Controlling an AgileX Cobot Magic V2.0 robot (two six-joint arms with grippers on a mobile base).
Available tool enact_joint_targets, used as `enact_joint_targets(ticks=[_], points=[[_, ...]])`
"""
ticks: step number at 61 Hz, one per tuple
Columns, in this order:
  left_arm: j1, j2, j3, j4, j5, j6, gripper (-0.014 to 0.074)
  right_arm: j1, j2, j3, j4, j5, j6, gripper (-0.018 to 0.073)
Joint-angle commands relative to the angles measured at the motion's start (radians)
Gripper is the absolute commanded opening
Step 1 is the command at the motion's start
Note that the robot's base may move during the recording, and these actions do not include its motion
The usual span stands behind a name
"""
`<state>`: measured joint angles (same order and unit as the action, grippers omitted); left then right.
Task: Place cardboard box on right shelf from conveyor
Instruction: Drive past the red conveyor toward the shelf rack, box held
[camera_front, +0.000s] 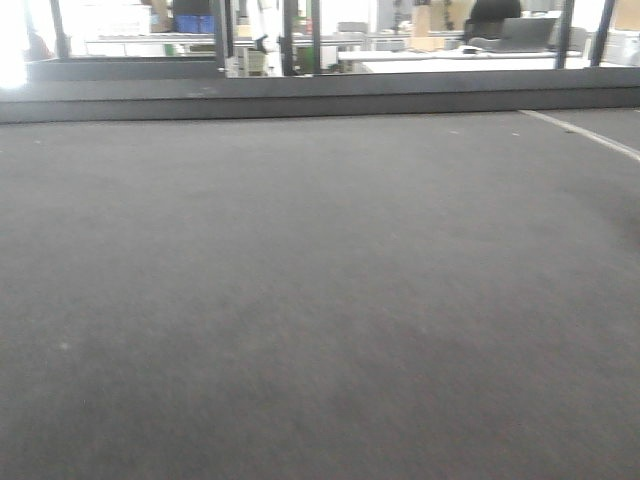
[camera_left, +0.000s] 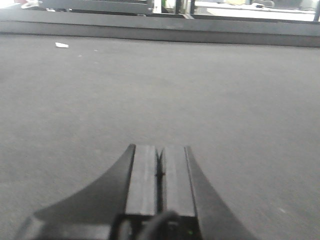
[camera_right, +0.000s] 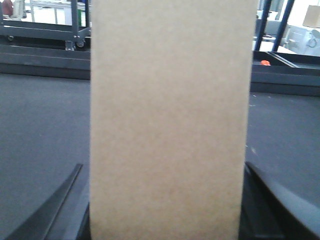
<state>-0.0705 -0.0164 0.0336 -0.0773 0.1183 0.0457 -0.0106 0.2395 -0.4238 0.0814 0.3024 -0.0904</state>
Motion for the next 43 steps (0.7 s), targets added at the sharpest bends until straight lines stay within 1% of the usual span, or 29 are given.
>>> enact_joint_targets(ticks=[1, 43], points=[[-0.001, -0.005, 0.006, -0.006, -0.085, 0.0, -0.0116, -0.004, 0.008, -0.03, -0.009, -0.112, -0.011, 0.0008], [-0.001, -0.005, 0.006, -0.006, -0.085, 0.0, -0.0116, -0.004, 0.008, -0.03, -0.009, -0.112, -0.011, 0.0008]])
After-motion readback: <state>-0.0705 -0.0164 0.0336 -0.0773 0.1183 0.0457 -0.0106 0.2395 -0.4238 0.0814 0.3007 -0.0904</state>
